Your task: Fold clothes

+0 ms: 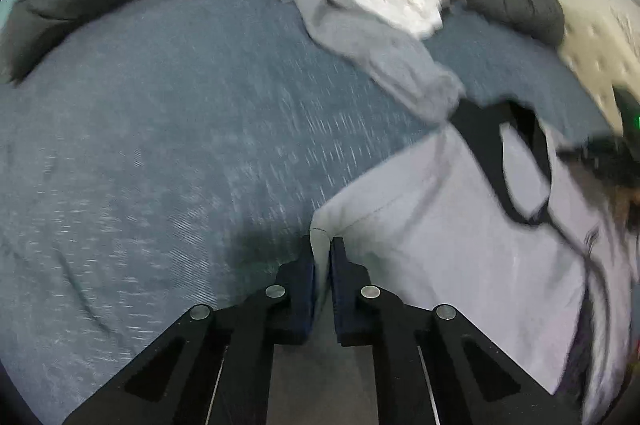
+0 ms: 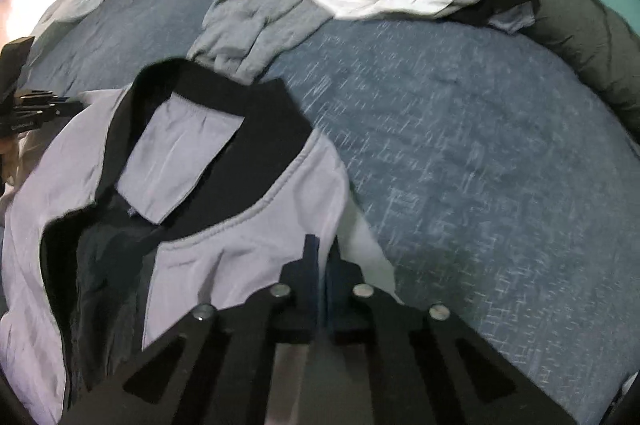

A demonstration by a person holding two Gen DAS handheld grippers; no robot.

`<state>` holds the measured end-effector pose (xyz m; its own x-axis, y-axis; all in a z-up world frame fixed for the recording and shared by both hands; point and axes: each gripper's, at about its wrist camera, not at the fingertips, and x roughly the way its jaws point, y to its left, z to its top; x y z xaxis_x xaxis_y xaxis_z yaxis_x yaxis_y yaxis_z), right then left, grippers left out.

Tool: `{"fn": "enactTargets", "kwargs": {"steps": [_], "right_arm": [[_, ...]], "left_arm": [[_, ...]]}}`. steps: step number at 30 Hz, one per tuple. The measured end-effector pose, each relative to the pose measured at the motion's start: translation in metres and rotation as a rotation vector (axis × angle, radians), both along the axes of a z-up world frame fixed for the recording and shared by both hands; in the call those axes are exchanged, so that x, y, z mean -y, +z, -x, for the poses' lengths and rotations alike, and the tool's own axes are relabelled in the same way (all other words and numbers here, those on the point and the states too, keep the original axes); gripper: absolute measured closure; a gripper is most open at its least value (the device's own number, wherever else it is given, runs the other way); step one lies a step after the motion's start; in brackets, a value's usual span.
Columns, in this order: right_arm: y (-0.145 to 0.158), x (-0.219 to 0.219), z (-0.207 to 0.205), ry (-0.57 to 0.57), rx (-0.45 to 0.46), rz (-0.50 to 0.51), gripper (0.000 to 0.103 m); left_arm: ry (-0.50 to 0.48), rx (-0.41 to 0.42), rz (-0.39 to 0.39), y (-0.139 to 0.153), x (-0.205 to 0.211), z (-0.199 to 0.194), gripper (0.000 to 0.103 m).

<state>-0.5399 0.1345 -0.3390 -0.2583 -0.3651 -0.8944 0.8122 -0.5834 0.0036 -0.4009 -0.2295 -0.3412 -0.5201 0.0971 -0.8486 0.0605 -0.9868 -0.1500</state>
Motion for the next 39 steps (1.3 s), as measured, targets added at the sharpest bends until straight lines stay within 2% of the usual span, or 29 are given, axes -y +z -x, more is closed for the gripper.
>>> {"fn": "enactTargets", "kwargs": {"steps": [5,10,14,19,21,23,25,27,29,32,34,39], "right_arm": [[0.028,-0.006,0.005,-0.036,-0.122,0.044,0.102],[0.041,0.002,0.027,-0.074,-0.171,0.048,0.102],[0.040,0.013,0.044,-0.105,-0.182,0.061,0.102],[0.023,0.019,0.064,-0.152,-0.102,0.078,0.101],[0.022,0.019,0.061,-0.163,-0.133,0.093,0.099],[0.032,0.012,0.055,-0.174,-0.172,0.130,0.093],[0.044,0.005,0.047,-0.193,-0.217,0.165,0.066],[0.061,-0.007,0.037,-0.202,-0.216,0.239,0.061],[0.076,-0.017,0.023,-0.220,-0.220,0.285,0.051],[0.093,-0.037,-0.008,-0.246,-0.161,0.397,0.049],[0.094,-0.048,-0.025,-0.274,-0.109,0.427,0.049],[0.068,-0.057,-0.077,-0.258,0.050,0.386,0.049]], "left_arm": [[0.113,-0.033,0.016,0.024,0.022,0.014,0.096],[0.174,-0.040,0.008,0.028,0.032,0.037,0.096],[0.209,-0.054,0.014,0.029,0.036,0.059,0.096],[0.207,0.004,0.043,0.004,0.028,0.078,0.093],[0.213,-0.005,0.040,-0.001,0.027,0.075,0.087],[0.217,-0.029,0.038,0.004,0.027,0.068,0.079],[0.245,-0.070,0.058,0.019,0.030,0.056,0.069],[0.257,-0.097,0.048,0.033,0.033,0.048,0.062],[0.259,-0.108,0.036,0.047,0.033,0.033,0.057],[0.263,-0.110,-0.014,0.061,0.028,0.001,0.056],[0.264,-0.104,-0.034,0.062,0.019,-0.024,0.056],[0.260,-0.091,-0.102,0.051,-0.009,-0.087,0.056]]}}
